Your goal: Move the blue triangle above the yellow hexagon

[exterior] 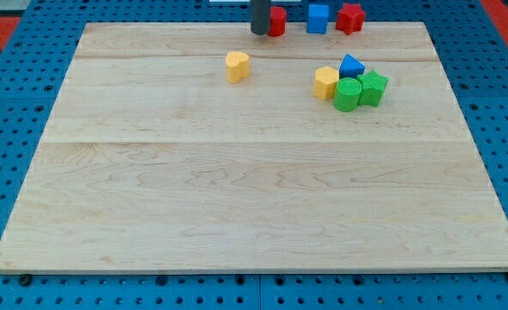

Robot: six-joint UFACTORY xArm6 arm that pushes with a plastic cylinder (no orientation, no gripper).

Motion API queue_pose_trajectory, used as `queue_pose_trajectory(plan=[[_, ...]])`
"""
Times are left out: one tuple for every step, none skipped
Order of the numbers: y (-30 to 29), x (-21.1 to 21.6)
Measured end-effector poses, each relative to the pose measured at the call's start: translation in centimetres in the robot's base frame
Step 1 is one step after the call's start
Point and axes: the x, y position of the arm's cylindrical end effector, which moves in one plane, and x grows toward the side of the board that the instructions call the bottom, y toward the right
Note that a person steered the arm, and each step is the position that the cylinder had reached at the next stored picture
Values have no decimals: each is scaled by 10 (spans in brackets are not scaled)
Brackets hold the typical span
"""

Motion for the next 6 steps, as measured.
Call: queue_pose_trajectory(plan=[[0, -1], [0, 12], [31, 51], [112, 60], [168, 56], [176, 84]])
